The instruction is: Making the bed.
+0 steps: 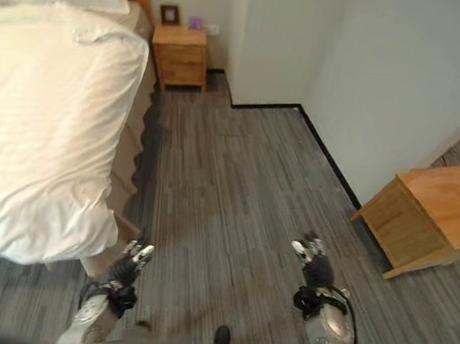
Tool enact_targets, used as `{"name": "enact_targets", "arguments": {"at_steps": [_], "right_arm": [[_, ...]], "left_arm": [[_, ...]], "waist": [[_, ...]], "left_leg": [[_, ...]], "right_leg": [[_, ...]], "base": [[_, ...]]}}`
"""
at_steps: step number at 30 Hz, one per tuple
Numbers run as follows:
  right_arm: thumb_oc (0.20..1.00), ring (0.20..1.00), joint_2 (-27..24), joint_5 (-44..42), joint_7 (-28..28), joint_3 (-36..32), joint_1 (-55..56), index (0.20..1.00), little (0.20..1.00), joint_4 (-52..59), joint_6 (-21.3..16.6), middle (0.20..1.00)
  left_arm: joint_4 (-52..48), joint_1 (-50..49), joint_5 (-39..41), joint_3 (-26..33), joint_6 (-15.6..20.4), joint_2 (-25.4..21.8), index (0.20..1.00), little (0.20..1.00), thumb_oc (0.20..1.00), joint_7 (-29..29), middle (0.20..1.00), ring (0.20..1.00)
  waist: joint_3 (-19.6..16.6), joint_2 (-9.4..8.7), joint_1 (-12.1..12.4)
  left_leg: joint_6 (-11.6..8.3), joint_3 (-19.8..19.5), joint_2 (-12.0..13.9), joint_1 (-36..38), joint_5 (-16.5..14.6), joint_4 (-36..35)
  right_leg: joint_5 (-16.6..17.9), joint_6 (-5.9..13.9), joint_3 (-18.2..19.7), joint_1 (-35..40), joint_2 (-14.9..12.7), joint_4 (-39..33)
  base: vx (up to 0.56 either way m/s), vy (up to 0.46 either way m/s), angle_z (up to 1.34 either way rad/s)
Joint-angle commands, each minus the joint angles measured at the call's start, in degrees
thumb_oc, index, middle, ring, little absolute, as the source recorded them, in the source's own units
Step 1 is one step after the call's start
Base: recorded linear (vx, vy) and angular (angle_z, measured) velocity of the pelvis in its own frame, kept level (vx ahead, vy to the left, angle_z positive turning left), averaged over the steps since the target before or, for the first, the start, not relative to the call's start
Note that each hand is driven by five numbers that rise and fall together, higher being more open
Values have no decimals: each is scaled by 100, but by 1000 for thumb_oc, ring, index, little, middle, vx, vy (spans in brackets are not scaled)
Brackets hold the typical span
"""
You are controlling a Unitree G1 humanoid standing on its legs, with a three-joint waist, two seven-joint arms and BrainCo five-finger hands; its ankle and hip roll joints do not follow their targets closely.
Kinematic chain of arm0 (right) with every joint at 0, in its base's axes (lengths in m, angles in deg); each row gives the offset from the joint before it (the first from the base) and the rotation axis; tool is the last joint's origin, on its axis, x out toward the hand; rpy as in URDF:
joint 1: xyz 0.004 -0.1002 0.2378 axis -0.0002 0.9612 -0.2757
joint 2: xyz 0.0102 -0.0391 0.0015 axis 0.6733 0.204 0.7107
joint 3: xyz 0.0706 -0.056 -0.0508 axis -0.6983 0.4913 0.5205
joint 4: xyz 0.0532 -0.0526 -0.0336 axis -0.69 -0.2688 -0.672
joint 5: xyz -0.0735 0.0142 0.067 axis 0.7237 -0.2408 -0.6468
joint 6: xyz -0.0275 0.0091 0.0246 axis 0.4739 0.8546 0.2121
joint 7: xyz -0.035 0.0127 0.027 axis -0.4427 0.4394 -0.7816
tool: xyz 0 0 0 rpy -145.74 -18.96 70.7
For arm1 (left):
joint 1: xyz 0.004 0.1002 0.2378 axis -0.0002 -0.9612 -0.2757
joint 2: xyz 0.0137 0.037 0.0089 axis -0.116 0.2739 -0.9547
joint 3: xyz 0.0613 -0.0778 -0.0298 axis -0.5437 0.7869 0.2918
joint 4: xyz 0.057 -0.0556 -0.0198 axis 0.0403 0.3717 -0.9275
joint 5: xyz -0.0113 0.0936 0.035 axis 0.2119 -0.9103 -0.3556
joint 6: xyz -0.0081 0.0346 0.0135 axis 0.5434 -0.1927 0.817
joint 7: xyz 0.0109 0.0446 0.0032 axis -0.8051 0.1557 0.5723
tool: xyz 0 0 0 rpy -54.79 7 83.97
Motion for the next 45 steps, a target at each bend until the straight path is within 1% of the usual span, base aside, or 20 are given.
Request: {"name": "enact_targets", "arguments": {"at_steps": [1,4,5,6,8,12,14,18,21,22,23,24,26,29,34,38,42,43,44,45], "right_arm": [[1000,1000,461,315,-351,-99,-794,1000,1000,-185,-350,1000],[1000,1000,601,356,-335,-17,-690,1000,1000,-161,-320,1000],[1000,1000,871,86,-912,-476,-407,1000,1000,-411,-536,1000],[1000,1000,876,-81,-996,-476,-622,1000,1000,-360,-557,1000],[1000,1000,829,-112,-992,-330,-856,1000,1000,-461,-531,1000],[1000,1000,644,250,-907,-283,-929,1000,1000,-552,-372,1000],[1000,1000,551,487,-850,-165,-1026,1000,1000,-499,-333,1000],[1000,1000,559,658,-848,7,-1215,1000,1000,-457,-352,1000],[1000,1000,502,691,-652,254,-1266,1000,1000,-344,-323,1000],[1000,1000,331,853,-548,316,-1361,1000,1000,-237,-287,1000],[1000,1000,330,853,-547,316,-1361,1000,1000,-238,-287,1000],[1000,1000,207,790,-506,208,-1347,1000,1000,-74,-334,1000],[1000,1000,77,898,-511,87,-1227,1000,1000,84,-339,1000],[1000,1000,96,1058,-583,-89,-1030,1000,1000,212,-403,1000],[1000,1000,260,1109,-573,-217,-868,1000,1000,180,-320,1000],[1000,1000,247,1193,-497,-239,-790,1000,1000,224,-267,1000],[1000,1000,140,1450,-397,-293,-795,1000,1000,320,-233,1000],[1000,1000,101,1514,-362,-366,-746,1000,1000,322,-223,1000],[1000,1000,94,1555,-353,-403,-731,1000,1000,303,-222,1000],[1000,1000,93,1555,-353,-405,-732,1000,1000,304,-222,1000]], "left_arm": [[-225,353,77,41,208,-411,1000,1000,1000,26,1000,1000],[-384,303,85,-21,180,-470,1000,1000,1000,13,1000,1000],[-310,552,-671,198,182,-536,1000,1000,1000,494,1000,1000],[-310,592,-501,135,192,-485,1000,1000,1000,544,1000,1000],[-375,520,-168,-11,131,-370,1000,1000,1000,438,1000,1000],[-478,573,-584,25,120,-581,1000,1000,1000,444,1000,1000],[-538,643,-454,252,182,-672,1000,1000,1000,561,1000,1000],[-476,679,-485,569,269,-775,1000,1000,1000,683,1000,1000],[-486,546,-454,864,307,-843,1000,1000,1000,747,1000,1000],[-436,487,-505,1012,344,-863,1000,1000,1000,739,1000,1000],[-439,485,-505,1013,343,-862,1000,1000,1000,740,1000,1000],[-424,518,-409,1089,373,-785,1000,1000,1000,748,1000,1000],[-440,521,-288,1112,388,-665,1000,1000,1000,748,1000,1000],[-500,406,-360,1118,417,-568,1000,1000,1000,806,1000,1000],[-659,287,-349,1209,379,-638,1000,1000,1000,711,1000,1000],[-747,230,-422,1332,376,-708,1000,1000,1000,703,1000,1000],[-832,213,-514,1419,385,-764,1000,1000,1000,668,1000,1000],[-876,197,-630,1399,363,-816,1000,1000,1000,635,1000,1000],[-914,188,-661,1407,359,-824,1000,1000,1000,627,1000,1000],[-915,189,-662,1407,359,-821,1000,1000,1000,627,1000,1000]], "waist": [[276,-357,155],[259,-245,118],[508,-190,-146],[479,-225,-64],[436,-257,81],[433,-318,167],[509,-276,206],[487,-275,270],[462,-416,484],[473,-512,605],[477,-510,597],[562,-589,647],[618,-647,612],[539,-573,545],[349,-420,369],[367,-345,325],[519,-215,277],[644,-161,200],[701,-124,197],[702,-135,209]], "left_leg": [[-96,-127,-363,1466,12,-1467],[-42,-187,-409,1570,-7,-1545],[74,405,-473,1826,-522,-1555],[101,453,-451,1804,-495,-1555],[141,471,-482,1790,-485,-1555],[182,402,-499,1851,-491,-1555],[264,131,-504,1862,-427,-1545],[196,-45,-413,1857,-419,-1546],[63,-171,-321,1785,-428,-1390],[-82,-206,-214,1604,-373,-1081],[-85,-214,-211,1600,-382,-1065],[-224,-284,-211,1275,-185,-439],[-295,-248,-213,929,-82,-25],[-229,-193,-246,946,-168,-535],[-89,-143,-354,1356,-245,-1214],[2,-40,-420,1453,-320,-1292],[194,94,-508,1523,-443,-1332],[336,110,-567,1653,-551,-1363],[406,140,-587,1723,-595,-1372],[413,152,-603,1722,-597,-1372]], "right_leg": [[69,602,194,283,-462,-58],[-8,584,151,328,-502,125],[72,870,-378,-283,-808,928],[182,877,-251,-328,-752,844],[240,908,-518,-209,-889,785],[218,910,-497,-192,-907,954],[265,991,-306,-420,-897,1909],[187,943,-101,-398,-877,1561],[68,809,-165,-117,-908,783],[28,727,-154,135,-793,436],[34,724,-163,150,-790,420],[32,623,-330,362,-748,223],[13,557,-580,496,-795,116],[-36,618,-656,576,-804,68],[-22,613,-415,540,-781,0],[-56,658,-331,499,-837,87],[-124,813,-95,-33,-997,1136],[294,971,11,-516,-1095,2133],[501,1031,19,-730,-1170,2669],[483,1039,43,-759,-1184,2714]], "base": [[21,49,-2],[-4,51,11],[-59,8,35],[-84,9,18],[-69,2,-18],[-52,5,-15],[-63,-16,19],[-11,-100,42],[45,-223,19],[41,-231,30],[14,-292,48],[-12,-135,60],[-2,-138,85],[66,-7,80],[127,78,-19],[122,136,-31],[97,163,-36],[135,175,-26],[133,175,-43],[118,121,-43]]}}
